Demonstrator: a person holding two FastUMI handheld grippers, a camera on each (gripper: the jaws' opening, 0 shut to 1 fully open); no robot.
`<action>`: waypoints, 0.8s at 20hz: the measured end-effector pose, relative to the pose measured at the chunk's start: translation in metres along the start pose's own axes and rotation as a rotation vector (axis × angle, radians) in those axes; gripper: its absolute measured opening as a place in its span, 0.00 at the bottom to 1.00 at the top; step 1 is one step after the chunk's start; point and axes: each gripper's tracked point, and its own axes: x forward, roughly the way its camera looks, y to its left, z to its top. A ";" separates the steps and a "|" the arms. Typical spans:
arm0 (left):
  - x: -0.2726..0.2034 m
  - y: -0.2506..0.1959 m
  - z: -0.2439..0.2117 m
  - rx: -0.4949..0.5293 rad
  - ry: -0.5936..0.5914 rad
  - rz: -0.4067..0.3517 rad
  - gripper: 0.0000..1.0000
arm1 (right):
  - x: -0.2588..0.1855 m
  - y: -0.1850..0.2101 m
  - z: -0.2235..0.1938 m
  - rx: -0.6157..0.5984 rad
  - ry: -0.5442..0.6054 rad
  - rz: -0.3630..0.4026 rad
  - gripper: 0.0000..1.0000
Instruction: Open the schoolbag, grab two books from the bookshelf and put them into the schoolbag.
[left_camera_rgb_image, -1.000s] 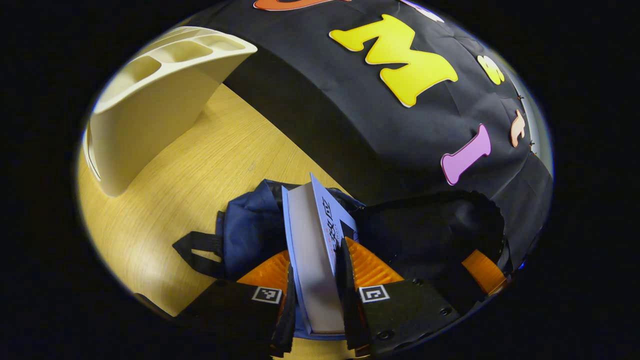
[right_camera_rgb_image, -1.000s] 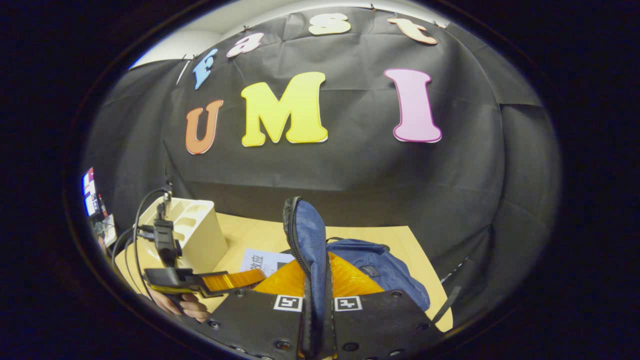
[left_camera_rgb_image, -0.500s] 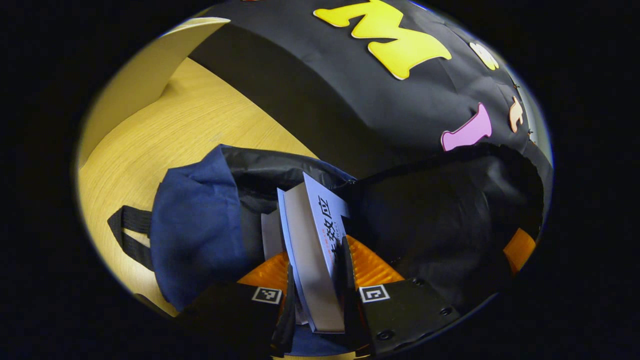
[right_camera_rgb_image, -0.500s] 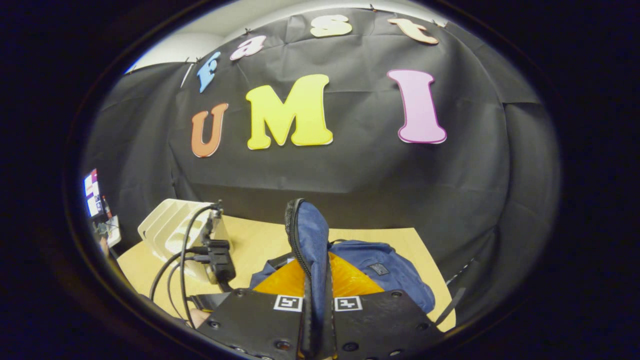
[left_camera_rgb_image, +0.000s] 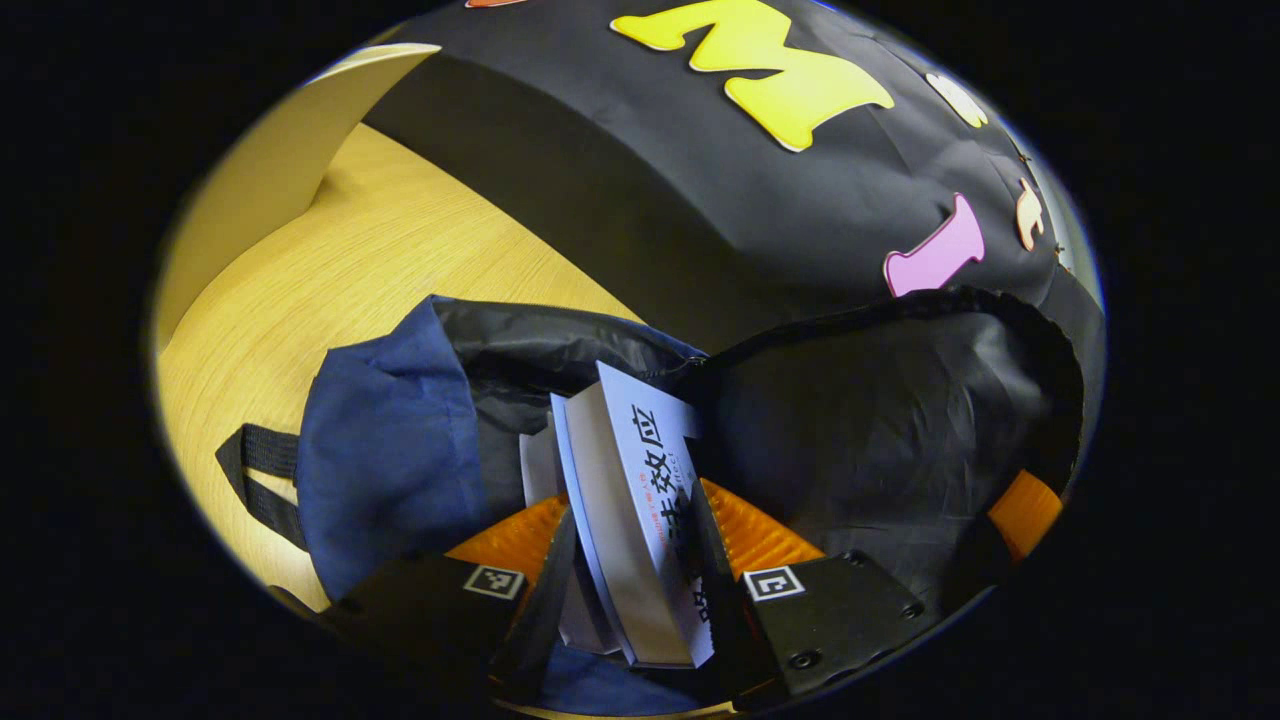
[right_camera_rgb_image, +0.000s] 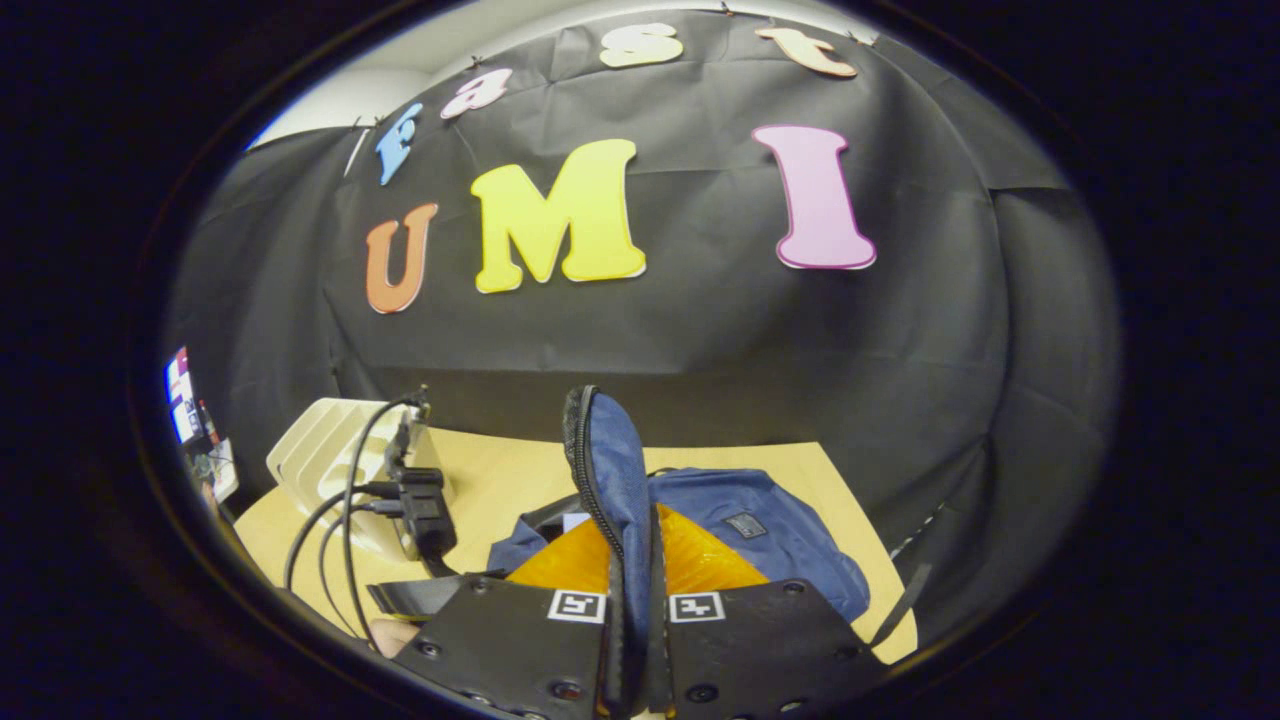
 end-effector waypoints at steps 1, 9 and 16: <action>-0.002 0.002 0.002 0.023 -0.003 0.008 0.67 | 0.000 -0.002 -0.004 0.011 0.007 -0.005 0.08; -0.044 0.041 0.037 0.171 -0.085 0.122 0.77 | 0.002 -0.020 -0.029 -0.007 0.034 -0.109 0.16; -0.149 0.080 0.077 0.370 -0.229 0.255 0.77 | -0.019 -0.023 -0.046 -0.023 0.016 -0.189 0.39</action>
